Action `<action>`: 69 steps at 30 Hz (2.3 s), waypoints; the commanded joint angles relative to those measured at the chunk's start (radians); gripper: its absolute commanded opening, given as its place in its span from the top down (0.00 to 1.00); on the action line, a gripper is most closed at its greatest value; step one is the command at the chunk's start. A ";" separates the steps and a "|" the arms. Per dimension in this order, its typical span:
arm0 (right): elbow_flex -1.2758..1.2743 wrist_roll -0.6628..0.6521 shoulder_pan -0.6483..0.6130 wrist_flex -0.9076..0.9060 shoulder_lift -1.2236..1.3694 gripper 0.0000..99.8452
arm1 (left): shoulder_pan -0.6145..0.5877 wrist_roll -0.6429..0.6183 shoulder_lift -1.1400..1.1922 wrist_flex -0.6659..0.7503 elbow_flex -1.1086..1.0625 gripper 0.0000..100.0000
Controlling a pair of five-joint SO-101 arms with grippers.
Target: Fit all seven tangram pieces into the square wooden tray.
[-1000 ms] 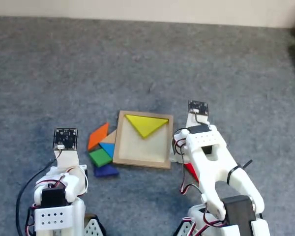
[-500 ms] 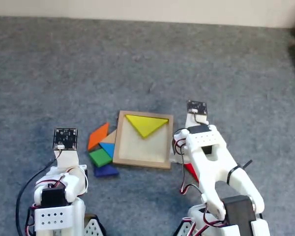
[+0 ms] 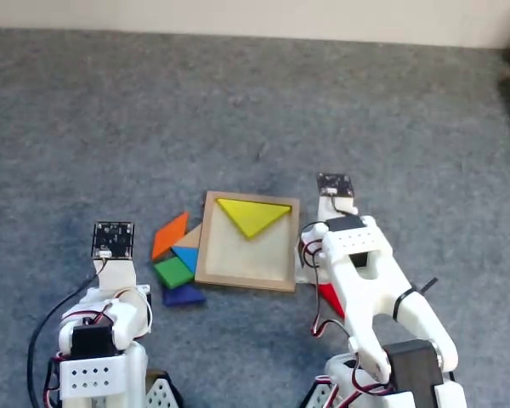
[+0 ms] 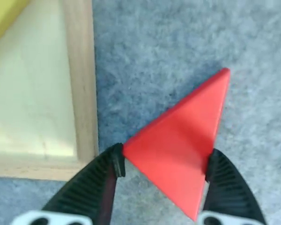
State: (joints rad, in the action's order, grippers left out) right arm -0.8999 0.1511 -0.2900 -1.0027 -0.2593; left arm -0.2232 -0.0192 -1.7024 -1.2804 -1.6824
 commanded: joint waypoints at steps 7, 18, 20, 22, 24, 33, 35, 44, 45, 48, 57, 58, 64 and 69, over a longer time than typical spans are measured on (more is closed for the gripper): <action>0.102 -0.026 -0.004 -0.028 -0.048 0.80 | -0.007 0.003 -0.015 -0.005 0.001 0.99; 0.311 -0.020 -0.021 -0.165 -0.045 0.80 | -0.007 0.003 -0.015 -0.005 0.001 0.99; 0.357 -0.018 -0.047 -0.191 -0.039 0.80 | -0.007 0.003 -0.015 -0.005 0.001 0.99; 0.381 -0.017 -0.091 -0.197 -0.038 0.80 | -0.007 0.003 -0.015 -0.005 0.001 0.99; 0.395 -0.017 -0.137 -0.197 -0.038 0.80 | -0.007 0.003 -0.015 -0.005 0.001 0.99; 0.401 0.170 -0.277 -0.099 -0.035 0.80 | -0.007 0.003 -0.015 -0.005 0.001 0.99; 0.401 0.210 -0.302 -0.081 -0.035 0.80 | -0.007 0.003 -0.015 -0.005 0.001 0.99; 0.392 0.232 -0.334 0.030 -0.035 0.80 | -0.007 0.003 -0.015 -0.005 0.001 0.99; 0.390 0.232 -0.334 0.039 -0.035 0.80 | -0.007 0.003 -0.015 -0.005 0.001 0.99; 0.389 0.265 -0.334 0.044 -0.030 0.80 | -0.007 0.003 -0.015 -0.005 0.001 0.99; 0.401 0.308 -0.344 0.018 0.203 0.77 | -0.007 0.003 -0.015 -0.005 0.001 0.99; 0.407 0.308 -0.344 0.010 0.213 0.74 | -0.007 0.003 -0.015 -0.005 0.001 0.99; 0.444 0.308 -0.344 -0.051 0.213 0.64 | -0.007 0.003 -0.015 -0.005 0.001 0.99; 0.475 0.299 -0.344 -0.054 0.213 0.64 | -0.007 0.003 -0.015 -0.005 0.001 0.99</action>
State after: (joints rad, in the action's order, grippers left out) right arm -0.5117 0.4473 -0.6260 -1.0441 -0.0353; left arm -0.2232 -0.0192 -1.7024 -1.2804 -1.6824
